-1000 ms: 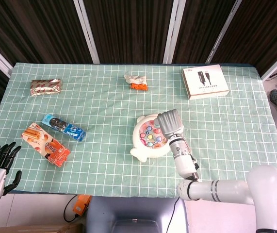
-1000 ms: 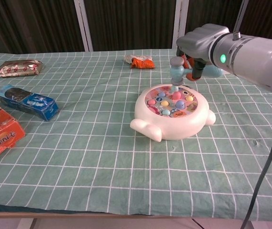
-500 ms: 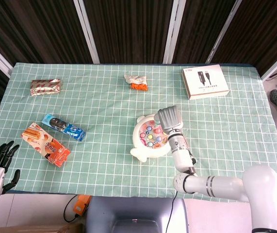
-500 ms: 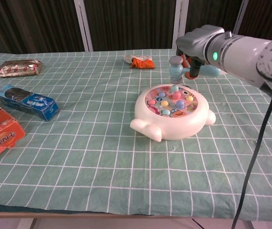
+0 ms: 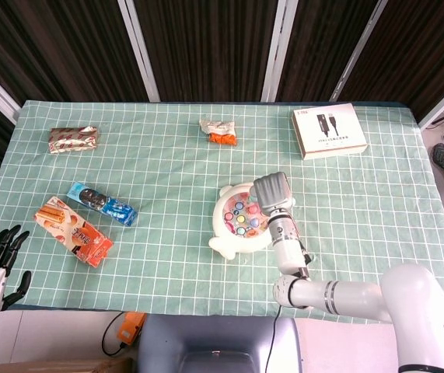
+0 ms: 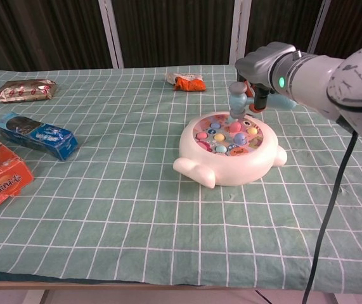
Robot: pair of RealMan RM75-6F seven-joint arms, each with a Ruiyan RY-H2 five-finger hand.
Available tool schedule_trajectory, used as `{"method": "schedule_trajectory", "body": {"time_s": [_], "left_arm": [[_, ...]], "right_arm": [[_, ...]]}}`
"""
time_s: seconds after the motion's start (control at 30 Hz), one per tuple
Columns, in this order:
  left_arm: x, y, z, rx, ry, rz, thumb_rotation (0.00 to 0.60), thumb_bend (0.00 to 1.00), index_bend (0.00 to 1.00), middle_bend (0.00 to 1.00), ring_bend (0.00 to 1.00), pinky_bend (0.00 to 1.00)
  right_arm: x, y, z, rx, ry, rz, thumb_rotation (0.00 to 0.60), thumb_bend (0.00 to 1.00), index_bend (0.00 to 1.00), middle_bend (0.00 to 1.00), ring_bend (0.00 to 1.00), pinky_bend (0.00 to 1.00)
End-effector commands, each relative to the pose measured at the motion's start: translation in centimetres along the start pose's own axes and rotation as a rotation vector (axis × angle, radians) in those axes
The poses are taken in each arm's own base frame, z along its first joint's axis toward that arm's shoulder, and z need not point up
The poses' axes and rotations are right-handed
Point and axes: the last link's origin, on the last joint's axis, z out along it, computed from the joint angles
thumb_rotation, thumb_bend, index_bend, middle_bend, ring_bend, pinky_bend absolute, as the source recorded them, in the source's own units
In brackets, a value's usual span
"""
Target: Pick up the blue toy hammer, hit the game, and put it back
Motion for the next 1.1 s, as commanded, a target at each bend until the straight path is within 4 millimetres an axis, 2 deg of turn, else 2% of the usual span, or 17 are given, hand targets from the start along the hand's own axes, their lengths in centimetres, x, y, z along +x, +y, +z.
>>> {"method": "schedule_trajectory", "body": {"time_s": [0.03,0.3,0.47,0.6,0.7,0.83,0.97,1.1], "left_arm": [[0.0,0.0,0.0,0.000,0.001,0.000,0.600,0.48,0.01,0.00,0.00,0.01],[0.1,0.0,-0.1,-0.004,0.010,-0.005,0.600,0.49,0.01,0.00,0.00,0.01],[0.1,0.0,-0.3,-0.007,0.009,-0.002,0.600,0.49,0.01,0.00,0.00,0.01],[0.1,0.1,-0.4,-0.008,0.011,0.001,0.600,0.49,0.01,0.00,0.00,0.01],[0.0,0.2,-0.3,-0.011,0.010,0.004,0.600,0.49,0.01,0.00,0.00,0.01],[-0.1,0.4,-0.4,-0.013,0.009,0.008,0.600,0.49,0.01,0.00,0.00,0.01],[-0.3,0.5,-0.2,-0.017,0.004,0.012,0.600,0.49,0.01,0.00,0.00,0.01],[-0.5,0.7,-0.1,-0.020,-0.003,0.017,0.600,0.49,0.01,0.00,0.00,0.01]], "right_arm": [[0.0,-0.1,0.0,-0.004,-0.003,-0.002,0.600,0.63,0.94,0.66,0.62,0.66],[0.4,0.3,-0.1,-0.017,0.001,0.019,0.600,0.63,0.94,0.66,0.62,0.66],[1.0,2.2,-1.2,-0.007,0.065,0.031,0.600,0.63,0.94,0.66,0.62,0.66],[0.3,4.3,-3.4,0.036,0.123,0.047,0.600,0.63,0.94,0.66,0.62,0.66],[-1.3,6.4,-5.3,0.061,0.147,0.054,0.600,0.63,0.94,0.66,0.62,0.66],[-4.8,9.3,-7.6,0.098,0.160,0.093,0.600,0.63,0.94,0.66,0.62,0.66],[-9.1,11.6,-8.6,0.137,0.149,0.116,0.600,0.63,0.94,0.66,0.62,0.66],[-13.2,13.2,-8.8,0.150,0.156,0.114,0.600,0.63,0.94,0.66,0.62,0.66]]}}
